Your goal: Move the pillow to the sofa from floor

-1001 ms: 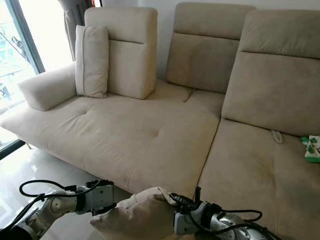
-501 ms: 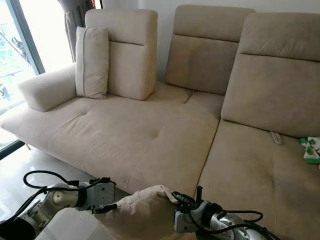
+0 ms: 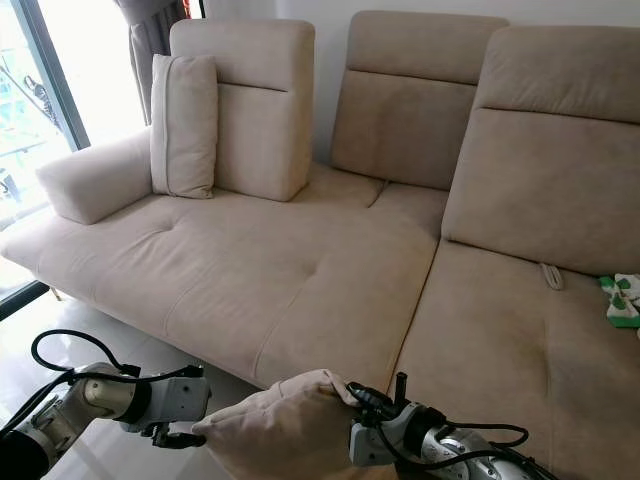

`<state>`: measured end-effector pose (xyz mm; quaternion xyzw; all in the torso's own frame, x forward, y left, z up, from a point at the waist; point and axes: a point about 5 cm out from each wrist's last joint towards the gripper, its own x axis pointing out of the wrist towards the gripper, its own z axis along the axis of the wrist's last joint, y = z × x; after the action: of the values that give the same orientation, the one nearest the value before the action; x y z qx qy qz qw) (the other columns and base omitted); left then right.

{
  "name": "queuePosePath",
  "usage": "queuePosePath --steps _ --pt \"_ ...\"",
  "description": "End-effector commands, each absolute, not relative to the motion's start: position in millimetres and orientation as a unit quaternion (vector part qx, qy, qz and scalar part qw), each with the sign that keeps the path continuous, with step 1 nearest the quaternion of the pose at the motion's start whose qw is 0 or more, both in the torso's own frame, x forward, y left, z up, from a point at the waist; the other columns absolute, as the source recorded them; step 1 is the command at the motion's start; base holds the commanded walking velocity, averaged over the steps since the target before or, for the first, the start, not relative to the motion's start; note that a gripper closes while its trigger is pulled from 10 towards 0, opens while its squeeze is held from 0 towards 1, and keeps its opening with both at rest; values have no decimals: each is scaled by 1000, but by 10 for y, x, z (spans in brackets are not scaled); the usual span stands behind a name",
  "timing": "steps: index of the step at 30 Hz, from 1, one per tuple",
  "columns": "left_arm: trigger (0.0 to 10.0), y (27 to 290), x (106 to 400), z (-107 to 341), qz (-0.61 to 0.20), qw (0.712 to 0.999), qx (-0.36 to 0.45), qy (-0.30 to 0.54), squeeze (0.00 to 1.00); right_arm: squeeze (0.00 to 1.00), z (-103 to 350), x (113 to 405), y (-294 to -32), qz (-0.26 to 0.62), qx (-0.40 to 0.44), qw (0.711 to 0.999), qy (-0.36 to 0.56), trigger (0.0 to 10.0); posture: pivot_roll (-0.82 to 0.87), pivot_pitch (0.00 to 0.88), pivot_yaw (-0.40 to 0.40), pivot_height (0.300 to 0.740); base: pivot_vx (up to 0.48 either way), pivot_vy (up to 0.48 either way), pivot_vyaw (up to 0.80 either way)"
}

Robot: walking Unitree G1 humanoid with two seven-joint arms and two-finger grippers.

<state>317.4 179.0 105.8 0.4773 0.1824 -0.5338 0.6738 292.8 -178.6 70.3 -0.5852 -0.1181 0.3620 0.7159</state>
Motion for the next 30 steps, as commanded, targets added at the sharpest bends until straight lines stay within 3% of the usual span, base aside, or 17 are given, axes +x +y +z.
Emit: queuePosePath --steps 1,10,30 --pt "10000 1824 3158 1036 -538 669 477 191 0 0 747 2926 -1772 356 -585 717 -135 0 31 0 12 573 0 0 0" --pt "10000 1679 3111 909 -548 669 463 196 0 0 923 2950 -1650 352 -578 714 -180 0 23 0 9 573 0 0 0" --pt "10000 1766 3088 847 -539 662 460 245 0 0 1110 3004 -1679 276 -581 735 -215 0 14 0 9 573 0 0 0"
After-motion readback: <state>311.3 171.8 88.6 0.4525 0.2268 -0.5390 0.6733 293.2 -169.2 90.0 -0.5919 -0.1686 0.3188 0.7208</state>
